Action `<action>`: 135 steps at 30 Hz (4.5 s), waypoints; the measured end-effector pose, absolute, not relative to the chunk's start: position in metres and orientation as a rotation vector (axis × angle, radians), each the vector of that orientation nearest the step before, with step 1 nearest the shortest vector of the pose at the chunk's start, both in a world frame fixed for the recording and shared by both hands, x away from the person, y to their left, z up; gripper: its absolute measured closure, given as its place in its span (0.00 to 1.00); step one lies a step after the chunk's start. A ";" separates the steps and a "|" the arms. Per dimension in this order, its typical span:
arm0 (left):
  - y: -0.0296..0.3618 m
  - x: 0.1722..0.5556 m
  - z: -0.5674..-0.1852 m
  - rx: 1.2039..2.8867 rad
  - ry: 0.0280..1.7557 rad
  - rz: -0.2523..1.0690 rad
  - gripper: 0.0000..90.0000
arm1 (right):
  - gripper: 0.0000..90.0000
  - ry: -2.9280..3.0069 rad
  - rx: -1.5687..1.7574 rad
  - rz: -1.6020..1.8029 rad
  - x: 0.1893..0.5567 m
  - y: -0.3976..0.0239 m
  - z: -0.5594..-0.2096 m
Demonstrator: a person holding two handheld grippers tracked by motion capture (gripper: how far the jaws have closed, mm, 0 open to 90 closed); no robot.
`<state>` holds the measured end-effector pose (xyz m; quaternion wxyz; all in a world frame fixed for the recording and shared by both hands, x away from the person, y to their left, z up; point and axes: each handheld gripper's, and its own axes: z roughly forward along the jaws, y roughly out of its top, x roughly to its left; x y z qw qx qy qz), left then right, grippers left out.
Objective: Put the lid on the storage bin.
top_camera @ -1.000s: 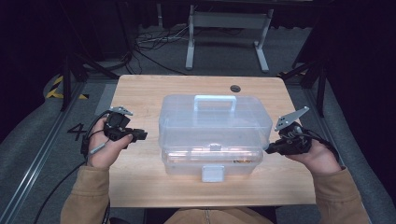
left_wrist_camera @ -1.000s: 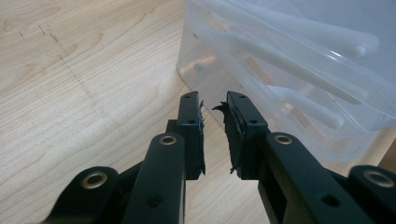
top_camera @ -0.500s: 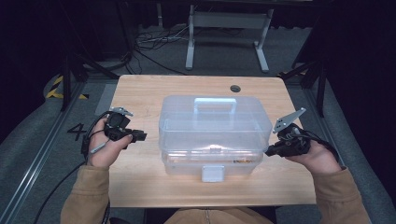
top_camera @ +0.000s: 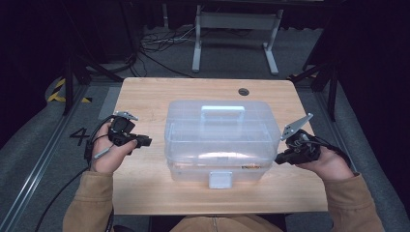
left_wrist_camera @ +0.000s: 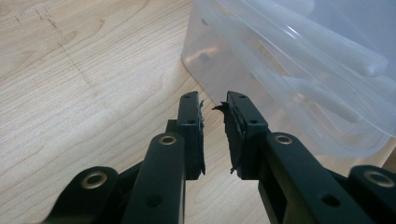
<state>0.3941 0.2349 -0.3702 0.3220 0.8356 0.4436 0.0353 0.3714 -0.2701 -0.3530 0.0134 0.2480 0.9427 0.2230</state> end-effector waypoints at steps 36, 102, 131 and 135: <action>0.236 0.395 -0.372 2.195 1.170 0.088 0.84 | 0.93 2.984 0.779 0.586 0.374 -0.273 -0.362; 0.248 0.402 -0.408 2.192 1.234 0.085 0.76 | 0.50 2.425 1.263 0.982 0.445 -0.362 -0.401; 0.240 0.414 -0.437 2.277 1.210 0.015 0.72 | 0.47 2.499 1.227 0.800 0.459 -0.348 -0.453; 0.239 0.415 -0.439 2.292 1.205 0.007 0.72 | 0.46 2.511 1.214 0.781 0.459 -0.345 -0.458</action>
